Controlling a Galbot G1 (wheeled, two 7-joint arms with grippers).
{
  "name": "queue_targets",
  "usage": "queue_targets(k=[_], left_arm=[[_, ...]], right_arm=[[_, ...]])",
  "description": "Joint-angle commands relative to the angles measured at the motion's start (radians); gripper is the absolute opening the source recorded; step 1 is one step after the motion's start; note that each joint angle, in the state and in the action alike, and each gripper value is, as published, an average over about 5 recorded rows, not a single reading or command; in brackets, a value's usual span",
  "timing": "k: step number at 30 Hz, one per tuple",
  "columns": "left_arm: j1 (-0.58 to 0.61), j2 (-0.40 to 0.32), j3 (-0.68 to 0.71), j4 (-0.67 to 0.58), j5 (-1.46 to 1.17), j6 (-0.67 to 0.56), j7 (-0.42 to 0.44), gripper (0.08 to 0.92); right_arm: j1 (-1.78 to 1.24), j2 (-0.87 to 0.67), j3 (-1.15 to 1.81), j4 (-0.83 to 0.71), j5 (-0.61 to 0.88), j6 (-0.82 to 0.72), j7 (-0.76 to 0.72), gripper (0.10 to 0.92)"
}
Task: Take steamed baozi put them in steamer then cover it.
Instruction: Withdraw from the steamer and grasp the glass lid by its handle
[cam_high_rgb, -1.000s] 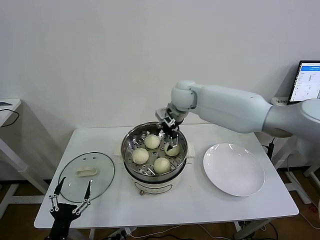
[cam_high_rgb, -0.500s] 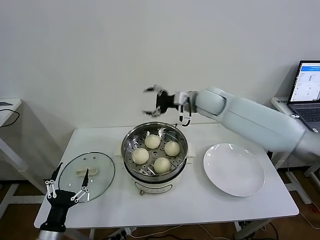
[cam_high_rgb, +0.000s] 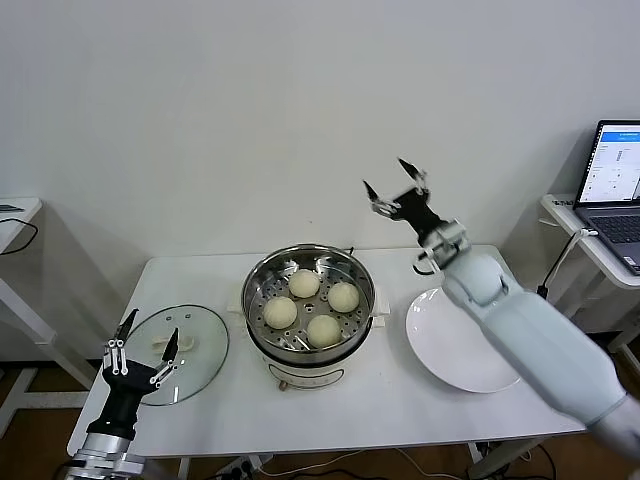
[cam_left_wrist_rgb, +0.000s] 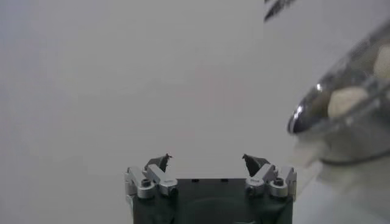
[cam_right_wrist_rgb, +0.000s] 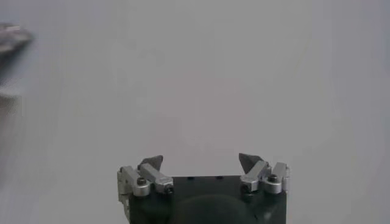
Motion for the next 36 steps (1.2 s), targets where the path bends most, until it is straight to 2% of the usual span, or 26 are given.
queue_targets(k=[1, 9, 19, 28, 36], left_arm=[[-0.009, 0.067, 0.02, 0.165, 0.436, 0.116, -0.03, 0.823], [-0.094, 0.068, 0.06, 0.289, 0.549, 0.172, -0.067, 0.823], [-0.243, -0.008, 0.058, 0.507, 0.613, 0.089, -0.195, 0.823], [-0.323, -0.02, 0.06, 0.575, 0.62, 0.098, -0.199, 0.823], [-0.349, -0.023, 0.062, 0.572, 0.623, 0.117, -0.195, 0.823]], right_arm=[[-0.537, 0.154, 0.488, 0.036, -0.073, 0.12, 0.064, 0.823], [-0.624, 0.265, 0.537, 0.065, -0.113, 0.149, 0.057, 0.823], [-0.682, 0.299, 0.56, 0.096, -0.131, 0.152, 0.059, 0.823], [-0.71, 0.309, 0.562, 0.099, -0.145, 0.159, 0.05, 0.823], [-0.724, 0.311, 0.562, 0.098, -0.153, 0.163, 0.041, 0.823]])
